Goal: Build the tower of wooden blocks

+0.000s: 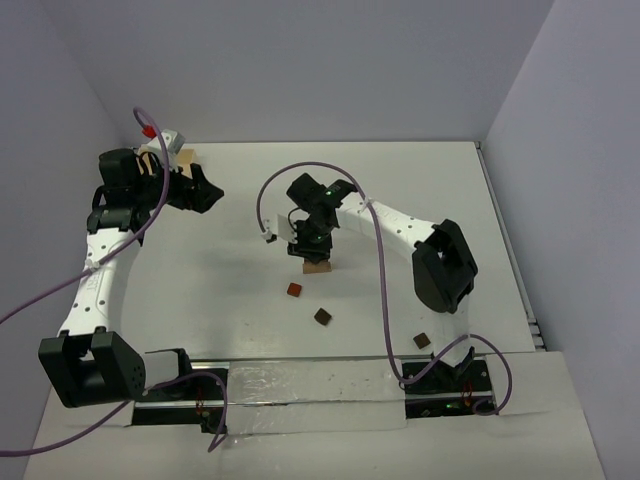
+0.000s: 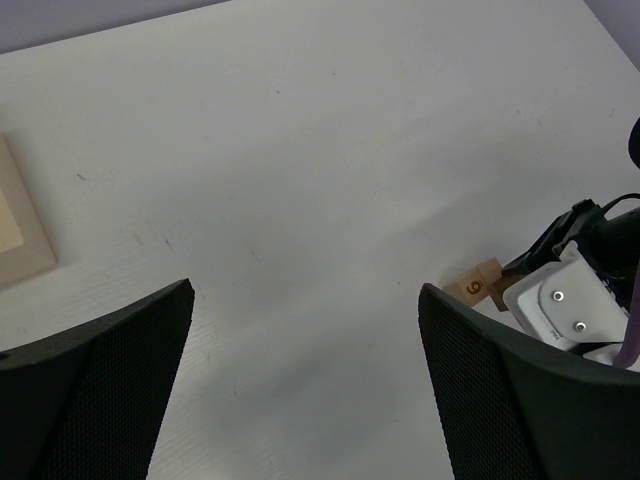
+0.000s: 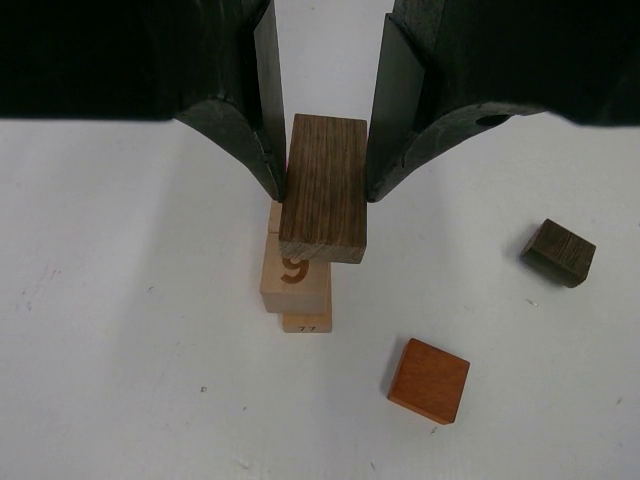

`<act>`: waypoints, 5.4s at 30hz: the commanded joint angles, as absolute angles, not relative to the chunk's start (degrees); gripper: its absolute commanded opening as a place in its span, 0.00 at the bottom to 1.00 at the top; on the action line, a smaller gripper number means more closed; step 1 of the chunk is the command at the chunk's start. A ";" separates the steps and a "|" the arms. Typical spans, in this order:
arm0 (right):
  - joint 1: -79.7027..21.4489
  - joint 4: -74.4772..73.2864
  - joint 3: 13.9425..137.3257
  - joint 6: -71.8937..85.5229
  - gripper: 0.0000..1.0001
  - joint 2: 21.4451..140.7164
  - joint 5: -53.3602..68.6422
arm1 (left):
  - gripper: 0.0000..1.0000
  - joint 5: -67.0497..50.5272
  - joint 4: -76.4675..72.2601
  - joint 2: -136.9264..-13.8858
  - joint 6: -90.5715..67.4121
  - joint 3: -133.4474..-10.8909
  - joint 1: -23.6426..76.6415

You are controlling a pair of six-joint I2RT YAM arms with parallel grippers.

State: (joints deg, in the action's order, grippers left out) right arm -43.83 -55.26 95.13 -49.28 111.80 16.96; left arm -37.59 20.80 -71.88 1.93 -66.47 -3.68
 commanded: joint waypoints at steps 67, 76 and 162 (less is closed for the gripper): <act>-41.66 -58.84 102.38 -51.82 0.34 119.13 19.99 | 0.99 -36.43 19.86 -75.50 2.64 -70.10 -3.43; -41.57 -58.97 102.66 -51.86 0.53 119.36 20.13 | 0.99 -36.30 19.87 -75.24 2.80 -69.95 -3.43; -15.56 -38.93 65.13 -13.98 0.71 69.18 25.83 | 0.24 -18.80 9.19 -86.00 22.97 -51.18 33.22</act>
State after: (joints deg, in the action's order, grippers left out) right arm -15.86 -41.08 62.38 -14.71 68.54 25.17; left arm -21.68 14.91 -84.15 30.22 -48.88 33.04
